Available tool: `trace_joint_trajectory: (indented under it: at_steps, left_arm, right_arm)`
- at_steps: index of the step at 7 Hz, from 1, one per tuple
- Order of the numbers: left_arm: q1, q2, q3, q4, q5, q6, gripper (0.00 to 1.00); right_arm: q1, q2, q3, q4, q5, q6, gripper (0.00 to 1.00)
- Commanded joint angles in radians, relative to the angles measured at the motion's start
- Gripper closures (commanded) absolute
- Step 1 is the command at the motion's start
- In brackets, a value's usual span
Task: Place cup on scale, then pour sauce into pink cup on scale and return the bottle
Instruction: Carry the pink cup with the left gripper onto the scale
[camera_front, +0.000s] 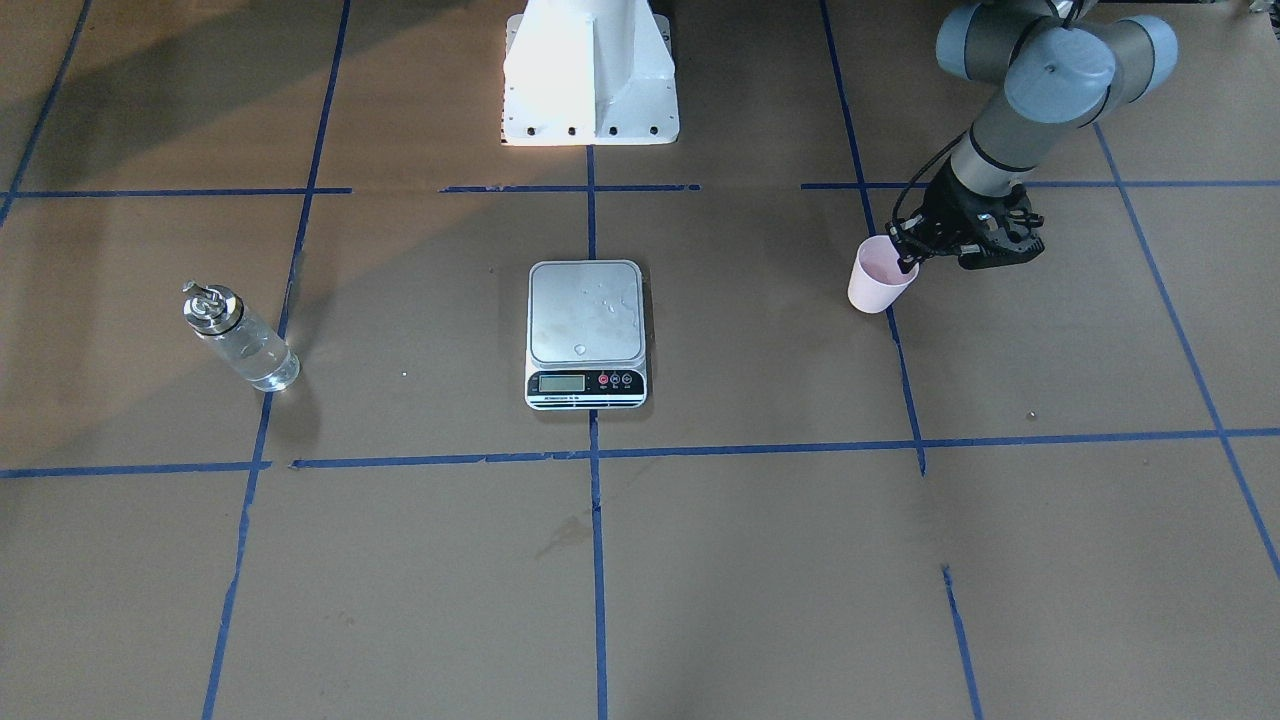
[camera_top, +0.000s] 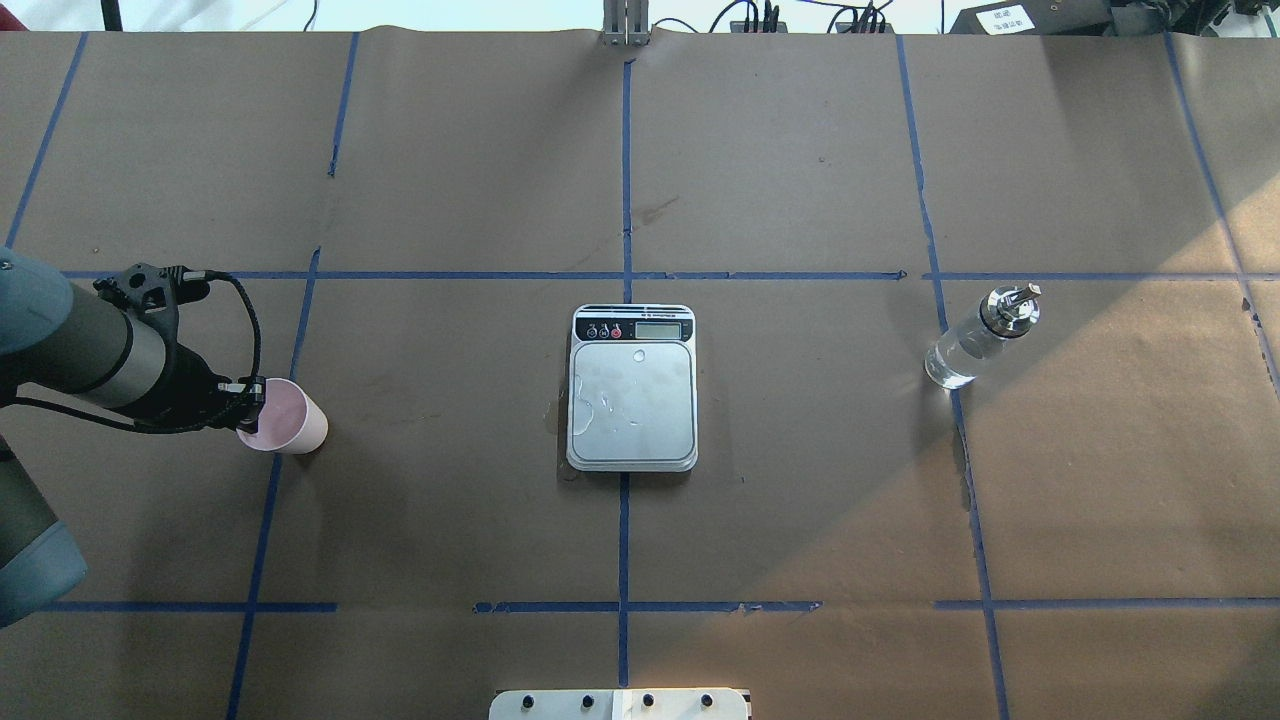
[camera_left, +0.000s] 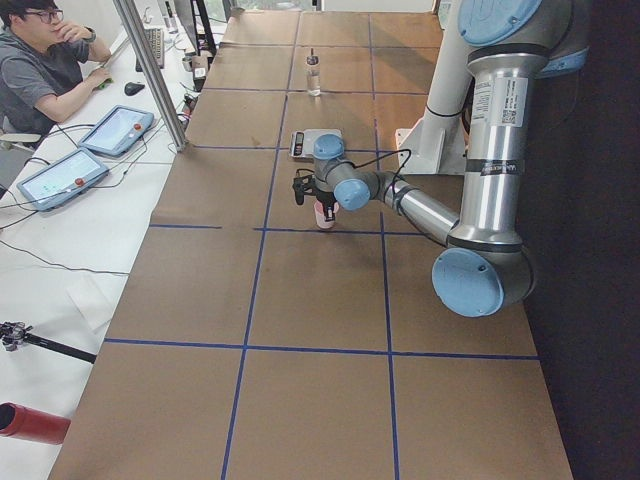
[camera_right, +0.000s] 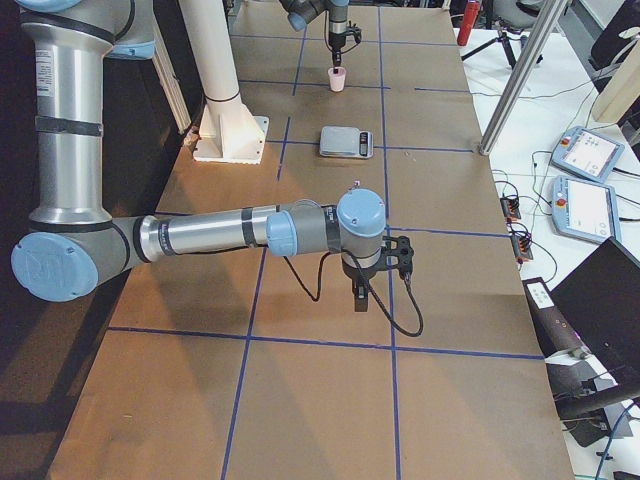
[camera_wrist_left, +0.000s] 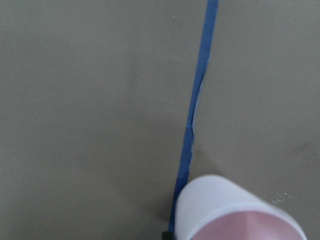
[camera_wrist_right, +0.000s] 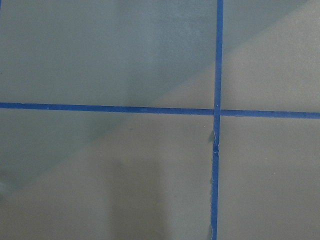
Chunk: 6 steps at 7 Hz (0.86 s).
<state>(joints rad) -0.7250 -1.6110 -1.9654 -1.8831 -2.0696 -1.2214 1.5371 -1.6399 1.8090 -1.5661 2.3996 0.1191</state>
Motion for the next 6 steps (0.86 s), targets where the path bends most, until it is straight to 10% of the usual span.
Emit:
trace_joint_trajectory:
  at_steps: [1, 3, 6]
  left_arm:
    - [-0.091, -0.080, -0.139, 0.249, -0.001, 0.008, 1.00]
    - [-0.108, -0.486, -0.104, 0.644, -0.009, -0.010, 1.00]
    - [0.082, -0.748, 0.133, 0.584, -0.003, -0.355, 1.00]
  right_arm:
    - [0.000, 0.000, 0.019, -0.008, 0.003, 0.004, 0.00]
    - [0.000, -0.012, 0.050, -0.003, 0.000, 0.016, 0.00]
    - [0.000, -0.014, 0.052, 0.000, 0.000, 0.017, 0.00]
